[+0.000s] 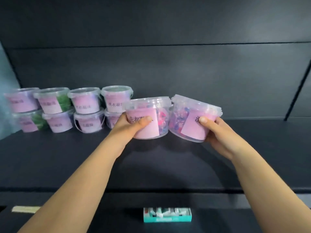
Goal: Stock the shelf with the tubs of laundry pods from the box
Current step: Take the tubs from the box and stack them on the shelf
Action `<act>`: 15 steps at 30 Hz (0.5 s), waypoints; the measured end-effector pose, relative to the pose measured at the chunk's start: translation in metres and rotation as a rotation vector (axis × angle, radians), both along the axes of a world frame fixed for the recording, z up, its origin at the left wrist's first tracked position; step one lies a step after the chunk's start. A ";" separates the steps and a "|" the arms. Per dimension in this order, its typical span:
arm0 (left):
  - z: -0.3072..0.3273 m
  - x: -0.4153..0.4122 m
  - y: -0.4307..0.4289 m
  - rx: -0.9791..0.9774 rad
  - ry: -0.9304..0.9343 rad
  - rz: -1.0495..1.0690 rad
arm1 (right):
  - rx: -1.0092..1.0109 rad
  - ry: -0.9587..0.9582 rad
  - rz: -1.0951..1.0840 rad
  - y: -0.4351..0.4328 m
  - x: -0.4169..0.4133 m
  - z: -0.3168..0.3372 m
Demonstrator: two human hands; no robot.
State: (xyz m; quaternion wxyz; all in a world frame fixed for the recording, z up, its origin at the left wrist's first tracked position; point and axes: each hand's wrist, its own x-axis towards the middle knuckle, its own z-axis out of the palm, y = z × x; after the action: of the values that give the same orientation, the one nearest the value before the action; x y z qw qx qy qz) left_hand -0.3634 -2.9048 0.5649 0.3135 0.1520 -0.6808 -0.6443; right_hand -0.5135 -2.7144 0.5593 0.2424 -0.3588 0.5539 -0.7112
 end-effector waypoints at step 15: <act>0.005 -0.133 -0.091 -0.285 -0.157 0.323 | 0.054 0.166 -0.278 -0.108 -0.139 0.002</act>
State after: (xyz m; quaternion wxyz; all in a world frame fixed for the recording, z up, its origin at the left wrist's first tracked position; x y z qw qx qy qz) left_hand -0.4965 -2.9954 0.5702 0.3770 0.2630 -0.7540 -0.4693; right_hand -0.6526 -2.8224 0.5610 0.1048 -0.3294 0.6353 -0.6906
